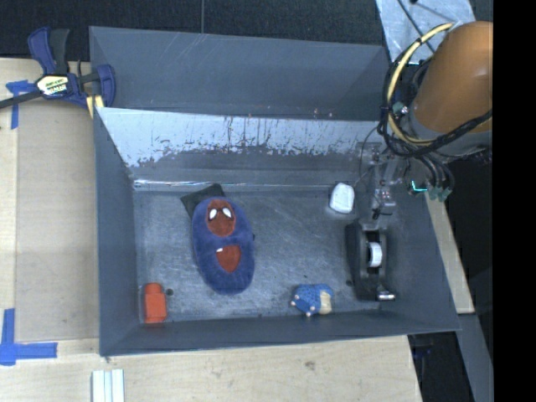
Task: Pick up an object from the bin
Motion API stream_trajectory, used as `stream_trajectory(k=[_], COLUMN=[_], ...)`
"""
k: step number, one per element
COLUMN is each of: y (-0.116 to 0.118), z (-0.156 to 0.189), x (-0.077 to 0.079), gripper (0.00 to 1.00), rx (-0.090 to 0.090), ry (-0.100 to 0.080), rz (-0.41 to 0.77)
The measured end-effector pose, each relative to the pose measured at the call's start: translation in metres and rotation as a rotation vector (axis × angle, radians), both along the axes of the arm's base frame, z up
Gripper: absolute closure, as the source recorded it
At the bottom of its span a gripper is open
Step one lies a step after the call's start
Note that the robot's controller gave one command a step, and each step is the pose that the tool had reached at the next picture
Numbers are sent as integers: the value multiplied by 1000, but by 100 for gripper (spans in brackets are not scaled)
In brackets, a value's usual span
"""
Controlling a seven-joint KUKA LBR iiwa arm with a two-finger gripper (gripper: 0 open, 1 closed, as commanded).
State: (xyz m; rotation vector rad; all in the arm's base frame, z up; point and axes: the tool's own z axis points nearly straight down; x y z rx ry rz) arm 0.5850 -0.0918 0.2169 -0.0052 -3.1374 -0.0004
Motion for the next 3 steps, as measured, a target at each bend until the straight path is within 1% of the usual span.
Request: stream_trajectory(k=[1, 2, 3], y=[52, -16, 55], z=[-147, -117, -107], x=[-84, -88, -89], gripper=[0, 0, 0], rx=[-1, 5, 4], ry=[-8, -3, -5], rz=[542, 675, 875])
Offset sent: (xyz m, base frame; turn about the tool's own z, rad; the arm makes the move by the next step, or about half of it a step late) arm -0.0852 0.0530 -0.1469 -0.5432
